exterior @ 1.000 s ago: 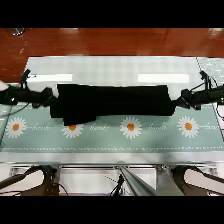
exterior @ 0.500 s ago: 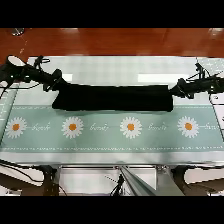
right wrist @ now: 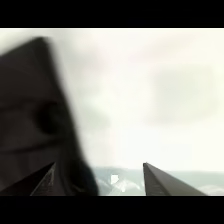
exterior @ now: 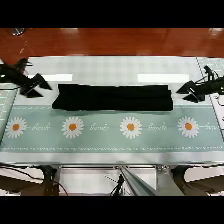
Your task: Fold the shirts.
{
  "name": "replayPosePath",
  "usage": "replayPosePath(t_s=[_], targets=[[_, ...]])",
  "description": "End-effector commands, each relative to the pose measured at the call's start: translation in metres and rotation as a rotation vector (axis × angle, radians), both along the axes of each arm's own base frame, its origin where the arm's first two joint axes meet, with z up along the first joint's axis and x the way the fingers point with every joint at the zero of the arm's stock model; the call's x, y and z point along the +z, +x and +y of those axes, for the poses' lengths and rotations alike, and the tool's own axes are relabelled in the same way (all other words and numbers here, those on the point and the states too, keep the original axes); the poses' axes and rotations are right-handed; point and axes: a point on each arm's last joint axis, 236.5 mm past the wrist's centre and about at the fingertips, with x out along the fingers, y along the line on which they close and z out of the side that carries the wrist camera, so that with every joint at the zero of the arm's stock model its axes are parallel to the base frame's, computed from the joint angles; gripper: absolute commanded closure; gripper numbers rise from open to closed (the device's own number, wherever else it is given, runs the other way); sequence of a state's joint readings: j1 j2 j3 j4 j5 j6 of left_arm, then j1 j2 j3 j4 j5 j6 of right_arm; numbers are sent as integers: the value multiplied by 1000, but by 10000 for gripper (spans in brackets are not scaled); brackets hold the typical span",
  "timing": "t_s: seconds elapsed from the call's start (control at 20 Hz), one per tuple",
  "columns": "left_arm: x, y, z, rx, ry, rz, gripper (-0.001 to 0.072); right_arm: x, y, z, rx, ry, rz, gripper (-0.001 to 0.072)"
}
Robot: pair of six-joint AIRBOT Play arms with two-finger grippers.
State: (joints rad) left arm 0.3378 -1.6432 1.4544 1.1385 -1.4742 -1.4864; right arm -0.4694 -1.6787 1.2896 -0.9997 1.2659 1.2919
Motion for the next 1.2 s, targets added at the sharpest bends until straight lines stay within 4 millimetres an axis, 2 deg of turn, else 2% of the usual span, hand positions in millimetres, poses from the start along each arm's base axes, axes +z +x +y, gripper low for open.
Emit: replayPosePath(t_s=[0.0, 0.1, 0.15, 0.25, 0.35, 0.4, 0.45, 0.5, 0.55, 0.6, 0.65, 0.7, 0.75, 0.85, 0.95, 1.05, 1.15], targets=[[13, -8, -1, 52, -27, -137, 6, -7, -14, 10, -12, 68, 59, 85], [34, 6, -45, 55, -123, -350, 6, -8, -6, 39, 32, 120, 48, 85], [42, 4, -67, 40, -155, -423, 6, -13, -4, 50, 55, 116, 52, 85], [49, -13, -110, -21, -199, -482, 6, -23, 2, 71, 80, 108, 62, 85], [44, -34, -148, -118, -230, -450, 6, -31, 6, 88, 87, 101, 72, 113], [42, -41, -164, -164, -245, -433, 6, -31, 7, 96, 99, 101, 72, 210], [39, -45, -177, -198, -251, -426, 7, -29, 7, 104, 108, 114, 73, 411], [37, -46, -187, -218, -251, -426, 10, -23, 5, 111, 123, 140, 75, 688], [34, -47, -194, -233, -251, -424, 94, -13, 2, 115, 153, 158, 59, 682], [31, -49, -202, -251, -254, -418, 465, -1, -1, 112, 178, 146, 38, 682], [30, -51, -209, -268, -259, -417, 672, 13, -4, 106, 195, 117, 15, 682], [32, -50, -219, -282, -266, -432, 688, 35, -12, 99, 218, 87, -9, 682], [35, -50, -232, -334, -257, -470, 689, 57, -26, 101, 280, 67, -43, 682], [44, -46, -271, -439, -218, -582, 690, 95, -51, 99, 314, -27, -134, 682], [47, -37, -314, -460, -183, -641, 690, 125, -79, 102, 308, -92, -214, 682], [36, -37, -363, -517, -172, -605, 691, 147, -111, 109, 276, -125, -272, 682], [14, -51, -412, -628, -170, -491, 691, 163, -137, 118, 257, -139, -317, 682]])
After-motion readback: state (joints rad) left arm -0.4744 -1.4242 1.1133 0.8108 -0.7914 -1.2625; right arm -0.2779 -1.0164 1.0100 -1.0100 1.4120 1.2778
